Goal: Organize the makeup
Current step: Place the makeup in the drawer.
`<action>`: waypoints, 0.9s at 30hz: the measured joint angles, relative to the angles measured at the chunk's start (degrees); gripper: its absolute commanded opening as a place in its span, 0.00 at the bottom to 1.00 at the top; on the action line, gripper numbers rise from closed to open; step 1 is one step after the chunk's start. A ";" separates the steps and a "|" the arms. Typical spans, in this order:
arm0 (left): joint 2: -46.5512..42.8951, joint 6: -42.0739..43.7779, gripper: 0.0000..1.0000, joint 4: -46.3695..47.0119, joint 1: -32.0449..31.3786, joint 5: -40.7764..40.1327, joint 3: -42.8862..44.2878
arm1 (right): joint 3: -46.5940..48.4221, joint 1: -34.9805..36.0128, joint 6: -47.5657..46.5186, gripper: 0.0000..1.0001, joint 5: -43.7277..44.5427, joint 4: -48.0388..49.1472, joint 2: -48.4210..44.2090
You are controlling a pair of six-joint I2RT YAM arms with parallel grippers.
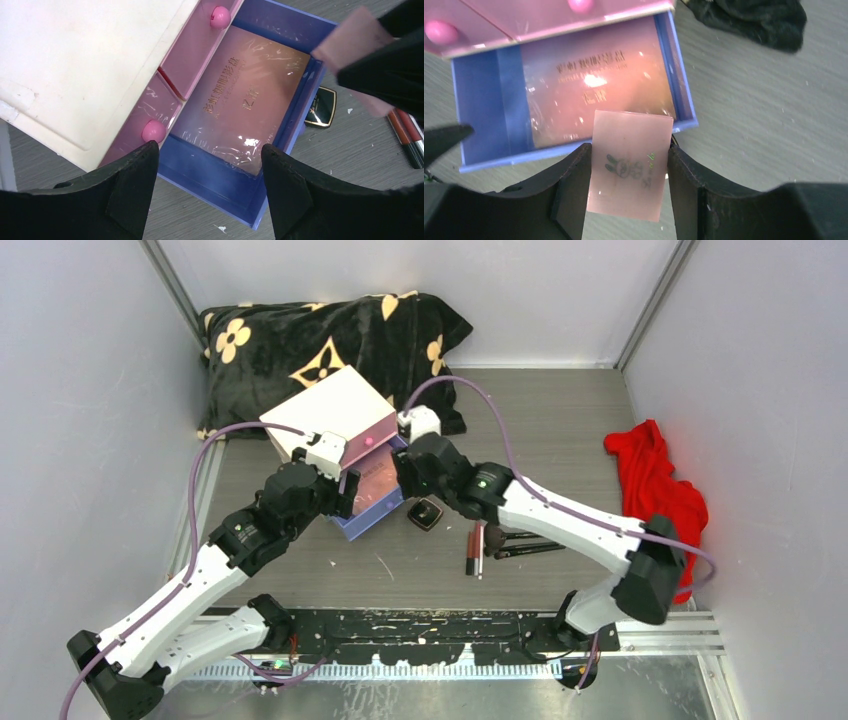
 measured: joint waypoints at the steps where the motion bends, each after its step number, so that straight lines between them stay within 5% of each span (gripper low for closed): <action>1: 0.00 0.00 0.75 0.00 0.00 0.00 0.00 | 1.84 0.02 -0.57 0.01 -0.24 0.02 1.88; 9: -0.48 0.02 0.75 -0.15 0.00 -0.02 0.00 | 13.03 -0.07 -3.98 0.03 -3.23 -0.76 14.60; 11: -1.09 0.02 0.75 -0.22 0.00 -0.04 0.00 | 15.23 -0.20 -4.48 0.23 -3.52 -1.68 16.28; 16: -2.12 0.02 0.75 -0.24 0.00 -0.07 0.00 | 18.45 -0.57 -4.96 0.55 -3.78 -2.38 18.60; 22: -2.14 0.02 0.75 -0.26 0.00 -0.04 0.00 | 17.99 -1.07 -5.18 0.74 -3.63 -2.51 18.60; 27: -2.14 0.02 0.75 -0.28 0.00 -0.07 0.00 | 17.03 -1.42 -5.62 0.74 -3.58 -2.12 18.60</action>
